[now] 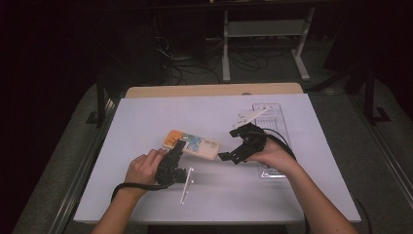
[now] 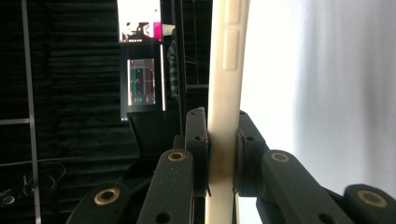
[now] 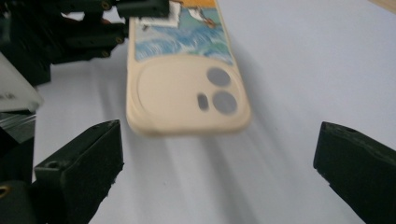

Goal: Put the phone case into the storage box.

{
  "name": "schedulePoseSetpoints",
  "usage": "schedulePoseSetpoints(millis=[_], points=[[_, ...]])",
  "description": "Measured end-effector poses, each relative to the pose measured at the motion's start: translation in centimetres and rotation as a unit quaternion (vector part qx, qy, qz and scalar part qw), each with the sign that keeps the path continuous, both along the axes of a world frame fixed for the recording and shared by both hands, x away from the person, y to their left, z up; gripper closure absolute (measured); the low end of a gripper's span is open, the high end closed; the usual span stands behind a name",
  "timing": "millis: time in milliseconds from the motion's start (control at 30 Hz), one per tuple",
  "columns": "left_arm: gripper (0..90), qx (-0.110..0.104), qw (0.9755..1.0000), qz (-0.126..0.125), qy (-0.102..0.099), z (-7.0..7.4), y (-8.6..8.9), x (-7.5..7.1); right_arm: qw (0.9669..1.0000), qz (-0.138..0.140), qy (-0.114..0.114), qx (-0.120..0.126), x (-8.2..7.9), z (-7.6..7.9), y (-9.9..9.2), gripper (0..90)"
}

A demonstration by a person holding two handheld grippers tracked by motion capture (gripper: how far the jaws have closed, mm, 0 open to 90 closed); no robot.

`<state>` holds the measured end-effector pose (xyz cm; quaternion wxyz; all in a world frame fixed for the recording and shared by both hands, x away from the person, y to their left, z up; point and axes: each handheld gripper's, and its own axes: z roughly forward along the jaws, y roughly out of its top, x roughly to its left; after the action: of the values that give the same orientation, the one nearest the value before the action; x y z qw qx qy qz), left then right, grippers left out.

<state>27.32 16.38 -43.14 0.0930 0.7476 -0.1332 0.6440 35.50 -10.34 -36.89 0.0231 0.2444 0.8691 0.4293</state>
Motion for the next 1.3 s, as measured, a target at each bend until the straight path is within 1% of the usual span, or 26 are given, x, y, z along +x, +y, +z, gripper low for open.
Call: schedulePoseSetpoints(millis=[33, 133, 167, 300, 333, 467, 567, 600, 767, 800, 933, 1033, 1100, 1167, 1300], points=[[79.0, 0.002, 1.0, 0.002, -0.001, 0.0, 0.1, 0.0, 1.0, -0.004, 0.001, 0.0, -0.1, -0.1, -0.3, 1.0], [79.0, -0.002, 1.0, 0.002, 0.003, 0.0, 0.2, 0.1, 0.9999, -0.013, 0.003, -0.005, -0.3, -0.4, -1.1, 1.0], [79.0, -0.002, 1.0, 0.004, 0.001, 0.1, 0.3, 0.1, 0.9999, -0.014, 0.0, -0.005, -0.4, -0.5, -1.3, 1.1], [79.0, -0.007, 0.9999, 0.01, 0.001, 0.2, 0.6, 0.2, 0.9997, -0.024, -0.001, -0.007, -0.9, -1.0, -2.4, 1.0], [79.0, -0.008, 0.9999, 0.013, 0.002, 0.3, 0.7, 0.2, 0.9996, -0.027, -0.005, -0.007, -1.0, -1.1, -2.7, 1.0], [79.0, -0.012, 0.9998, 0.018, 0.003, 0.4, 0.9, 0.3, 0.9994, -0.034, -0.005, -0.002, -1.2, -1.5, -3.7, 1.1], [79.0, -0.014, 0.9997, 0.019, 0.003, 0.5, 1.0, 0.3, 0.9992, -0.039, -0.003, 0.0, -1.3, -1.8, -3.9, 1.1], [79.0, -0.015, 0.9997, 0.019, 0.004, 0.5, 1.0, 0.3, 0.9993, -0.037, -0.007, -0.003, -1.3, -1.9, -3.9, 1.1], [79.0, -0.019, 0.9996, 0.02, 0.007, 0.5, 1.0, 0.2, 0.9992, -0.039, -0.006, -0.001, -1.5, -2.0, -3.9, 1.0], [79.0, -0.021, 0.9996, 0.02, 0.007, 0.5, 1.0, 0.2, 0.9992, -0.039, -0.009, -0.002, -1.5, -2.0, -4.0, 1.1], [79.0, -0.035, 0.999, 0.026, 0.014, 0.7, 1.1, 0.3, 0.9989, -0.043, -0.01, 0.013, -1.6, -2.1, -4.3, 1.1], [79.0, -0.048, 0.9979, 0.034, 0.024, 0.8, 1.1, 0.4, 0.9989, -0.044, -0.01, 0.015, -1.7, -2.1, -4.3, 1.0], [79.0, -0.059, 0.9969, 0.037, 0.036, 0.8, 1.1, 0.5, 0.9989, -0.044, -0.008, 0.015, -1.7, -2.1, -4.2, 1.1], [79.0, -0.072, 0.9954, 0.042, 0.046, 0.9, 1.1, 0.6, 0.9989, -0.045, -0.006, 0.016, -1.7, -2.2, -4.2, 1.1], [79.0, -0.091, 0.9926, 0.051, 0.061, 1.0, 1.1, 0.8, 0.9988, -0.045, -0.008, 0.02, -1.6, -2.2, -4.2, 1.0]])
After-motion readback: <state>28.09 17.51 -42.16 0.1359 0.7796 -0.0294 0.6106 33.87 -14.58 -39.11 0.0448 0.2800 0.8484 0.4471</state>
